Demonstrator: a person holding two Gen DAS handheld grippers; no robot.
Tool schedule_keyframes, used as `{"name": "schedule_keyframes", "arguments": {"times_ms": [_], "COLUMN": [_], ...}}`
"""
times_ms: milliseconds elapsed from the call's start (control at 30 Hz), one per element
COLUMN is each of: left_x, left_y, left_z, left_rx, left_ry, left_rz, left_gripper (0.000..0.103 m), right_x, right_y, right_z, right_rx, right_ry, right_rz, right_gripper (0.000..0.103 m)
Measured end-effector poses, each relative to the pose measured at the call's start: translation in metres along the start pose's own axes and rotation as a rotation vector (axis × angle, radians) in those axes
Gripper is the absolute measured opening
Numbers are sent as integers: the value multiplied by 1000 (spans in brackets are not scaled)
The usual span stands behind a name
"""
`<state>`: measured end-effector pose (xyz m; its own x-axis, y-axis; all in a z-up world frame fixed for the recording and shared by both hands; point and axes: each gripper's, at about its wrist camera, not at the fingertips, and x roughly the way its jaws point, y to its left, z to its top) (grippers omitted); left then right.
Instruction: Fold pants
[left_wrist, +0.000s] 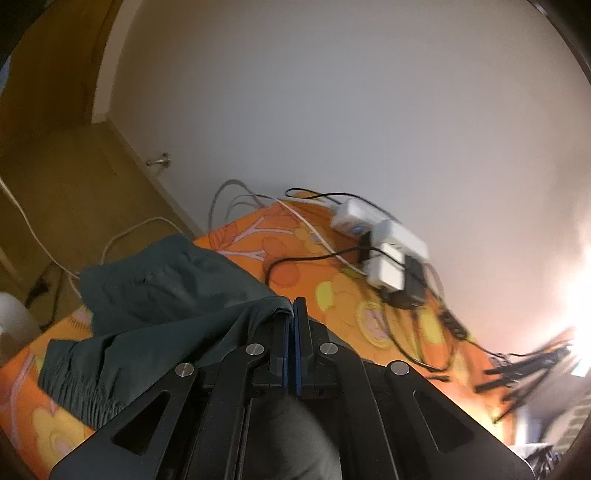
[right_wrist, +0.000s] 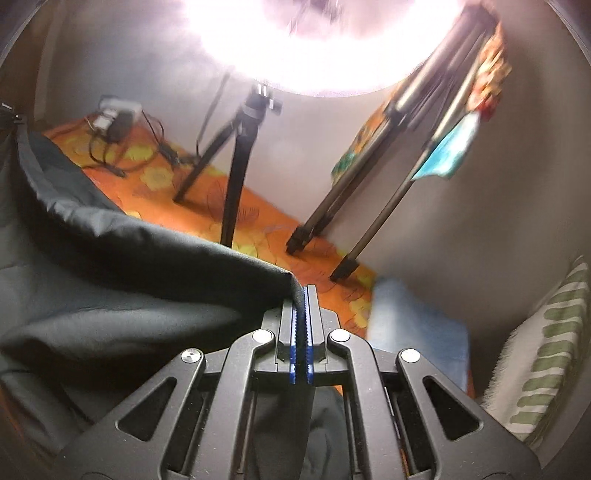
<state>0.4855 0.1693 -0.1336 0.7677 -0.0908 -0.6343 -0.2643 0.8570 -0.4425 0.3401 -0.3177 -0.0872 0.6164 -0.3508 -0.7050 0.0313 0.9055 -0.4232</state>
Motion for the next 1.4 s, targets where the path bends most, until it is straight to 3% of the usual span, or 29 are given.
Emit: {"name": "schedule_keyframes", "arguments": {"times_ms": [267, 300, 400, 500, 633, 667, 700, 733, 800, 900, 1033, 1200, 1400], "left_x": [37, 39, 42, 32, 1, -14, -24, -36, -58, -77, -78, -56, -24], "left_y": [-19, -21, -28, -34, -25, -17, -8, 2, 31, 67, 80, 53, 20], "left_z": [5, 5, 2, -1, 5, 8, 10, 12, 14, 12, -2, -28, -55], "left_rx": [94, 98, 121, 173, 196, 196, 193, 189, 170, 174, 278, 404, 554], "left_ry": [57, 66, 103, 101, 78, 61, 49, 35, 14, 20, 95, 206, 241], "left_rz": [86, 82, 75, 56, 14, 14, 14, 20, 38, 51, 62, 36, 111], "left_gripper": [1, 4, 31, 33, 44, 44, 45, 46, 46, 46, 46, 46, 46], "right_x": [67, 69, 75, 77, 74, 75, 76, 73, 65, 52, 26, -15, -54], "right_y": [8, 8, 9, 9, 6, 5, 3, 1, -5, -14, -7, 29, 82], "right_z": [-14, -15, -20, -25, -27, -29, -30, -31, -33, -35, -33, -25, -19], "right_rx": [-11, -15, -34, -39, -24, -20, -14, -10, 8, 53, 36, -29, -140], "right_ry": [173, 185, 224, 253, 269, 282, 285, 280, 258, 241, 183, 91, -5], "right_rz": [39, 40, 45, 46, 67, 76, 74, 68, 66, 82, 75, 102, 171], "right_gripper": [3, 3, 3, 3, 4, 6, 18, 35, 53, 54, 55, 54, 54]}}
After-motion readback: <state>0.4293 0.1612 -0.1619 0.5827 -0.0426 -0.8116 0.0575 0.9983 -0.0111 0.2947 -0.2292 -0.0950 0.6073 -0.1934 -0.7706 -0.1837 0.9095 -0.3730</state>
